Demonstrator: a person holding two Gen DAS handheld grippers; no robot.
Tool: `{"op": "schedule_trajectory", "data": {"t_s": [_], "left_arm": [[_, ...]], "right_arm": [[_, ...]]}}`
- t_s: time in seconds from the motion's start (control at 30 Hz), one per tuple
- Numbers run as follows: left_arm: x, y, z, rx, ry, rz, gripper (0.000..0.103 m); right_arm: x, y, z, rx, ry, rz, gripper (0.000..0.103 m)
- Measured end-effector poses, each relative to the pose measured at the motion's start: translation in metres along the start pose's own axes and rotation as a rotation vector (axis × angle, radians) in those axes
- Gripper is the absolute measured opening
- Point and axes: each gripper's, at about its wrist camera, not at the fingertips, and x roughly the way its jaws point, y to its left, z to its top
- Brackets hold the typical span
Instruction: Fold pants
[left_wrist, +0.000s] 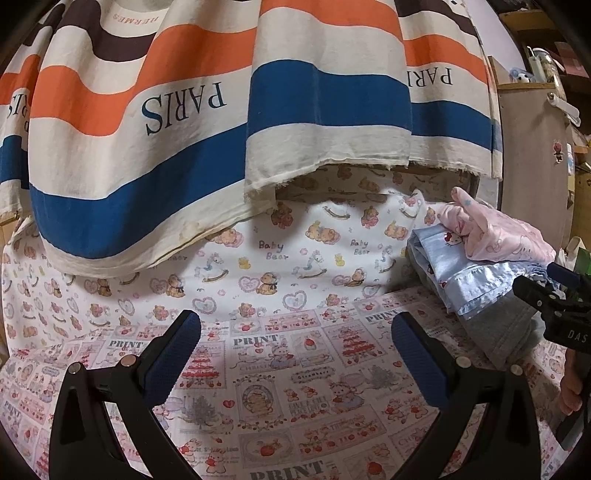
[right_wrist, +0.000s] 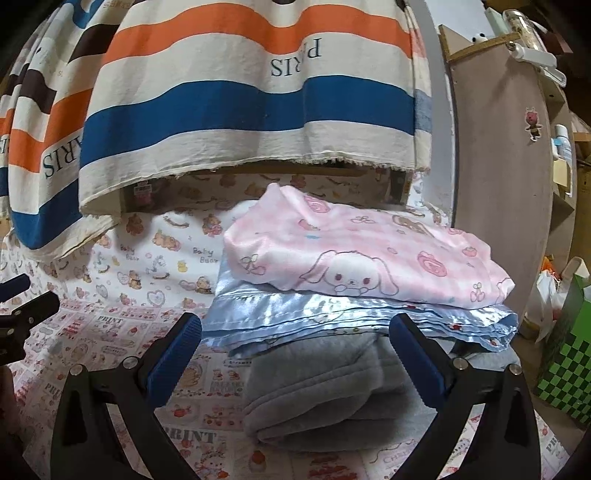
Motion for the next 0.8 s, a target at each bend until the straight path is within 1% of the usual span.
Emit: {"op": "schedule_trajectory", "data": {"t_s": [0.8], "left_arm": [[0.0005,0.0013,0.0002,0.000,-0.003,0.004,0.102]], "right_arm": [[-0.0017,0.0052,-0.0008,-0.013,0.010,0.017,0.102]]}}
